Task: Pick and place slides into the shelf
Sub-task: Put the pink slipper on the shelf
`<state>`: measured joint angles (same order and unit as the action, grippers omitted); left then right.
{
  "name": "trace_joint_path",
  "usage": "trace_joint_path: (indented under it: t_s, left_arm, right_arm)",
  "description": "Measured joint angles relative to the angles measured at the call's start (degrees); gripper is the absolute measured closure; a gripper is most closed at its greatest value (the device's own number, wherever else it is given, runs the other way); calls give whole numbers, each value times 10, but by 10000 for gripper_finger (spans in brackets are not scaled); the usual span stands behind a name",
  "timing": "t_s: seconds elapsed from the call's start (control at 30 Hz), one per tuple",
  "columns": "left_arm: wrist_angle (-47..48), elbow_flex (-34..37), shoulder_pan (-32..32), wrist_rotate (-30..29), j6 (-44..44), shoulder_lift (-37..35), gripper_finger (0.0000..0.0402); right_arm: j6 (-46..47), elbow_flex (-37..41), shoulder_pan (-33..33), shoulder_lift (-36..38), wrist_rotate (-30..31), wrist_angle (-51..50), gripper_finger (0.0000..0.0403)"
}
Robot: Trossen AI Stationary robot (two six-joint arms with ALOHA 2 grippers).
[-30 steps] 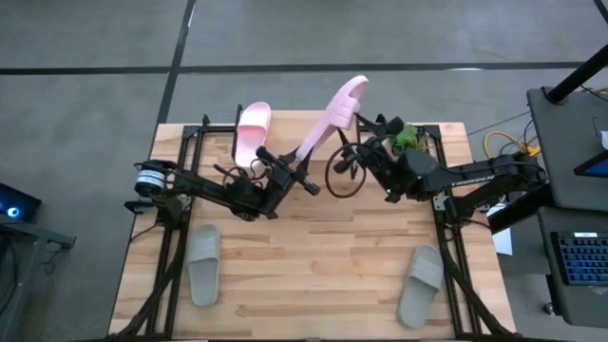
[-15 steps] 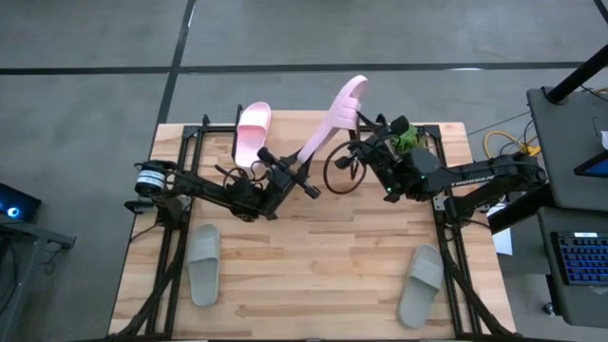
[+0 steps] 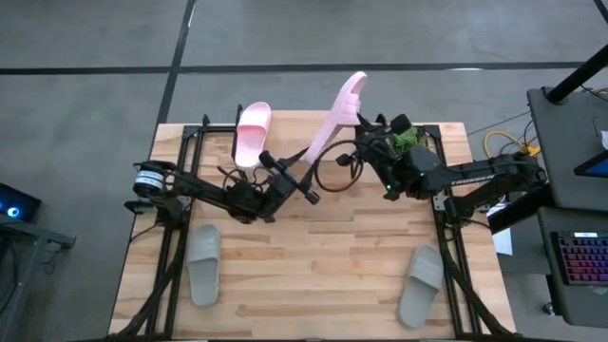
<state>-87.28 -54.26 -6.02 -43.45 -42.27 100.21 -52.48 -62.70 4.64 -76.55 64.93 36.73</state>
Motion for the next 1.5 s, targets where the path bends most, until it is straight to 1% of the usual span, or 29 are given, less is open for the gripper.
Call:
trace_joint_path:
  t_s: [0.07,0.13,0.2,0.27,0.3,0.4,0.53,0.63,0.67,0.77,0.83,0.87,0.93,1.07,1.13,1.23,1.3,1.37,1.43,1.5]
  left_arm:
    - [33,6,-4,-6,-35,-13,220]
    - [64,12,-10,-22,-60,-27,203]
    - [103,20,-18,-48,-105,-42,191]
    - [134,32,-26,-72,-158,-60,186]
    - [138,41,-30,-84,-183,-68,185]
    - [144,72,-42,-100,-268,-91,184]
    - [144,109,-55,-101,-357,-122,184]
    - [143,134,-67,-82,-428,-135,184]
    - [145,142,-72,-73,-455,-138,183]
    - [148,155,-86,-28,-520,-138,183]
    - [145,160,-94,5,-542,-137,183]
    - [147,163,-97,12,-546,-137,183]
    - [146,163,-101,8,-537,-137,183]
    - [117,164,-102,-72,-507,-143,183]
    - [99,166,-102,-102,-506,-152,183]
    - [92,174,-102,-112,-506,-172,183]
    - [99,181,-102,-112,-482,-194,183]
    - [140,183,-102,-106,-451,-219,183]
    - [244,185,-103,-99,-428,-246,183]
    - [365,181,-102,-79,-381,-267,183]
  right_arm:
    - [-11,-6,0,0,26,-2,393]
    - [-22,-10,0,0,33,-4,394]
    - [-29,-18,0,0,36,-12,394]
    - [-26,-28,0,0,48,-45,394]
    - [-15,-32,0,0,57,-66,394]
    - [41,-52,0,-1,59,-157,394]
    - [146,-96,-1,-2,50,-298,394]
    - [233,-129,-10,-4,0,-407,394]
    - [263,-139,-16,-4,-26,-440,394]
    - [344,-163,-43,-10,-133,-509,394]
    - [371,-171,-60,-20,-173,-536,394]
    - [376,-175,-67,-28,-178,-548,394]
    - [377,-179,-79,-43,-180,-570,394]
    - [391,-194,-96,-72,-189,-602,394]
    - [394,-203,-101,-87,-188,-611,394]
    - [395,-222,-104,-110,-188,-611,394]
    - [396,-242,-104,-127,-189,-623,394]
    - [401,-263,-104,-142,-193,-639,394]
    - [403,-285,-104,-157,-218,-663,394]
    - [407,-300,-105,-171,-253,-682,394]
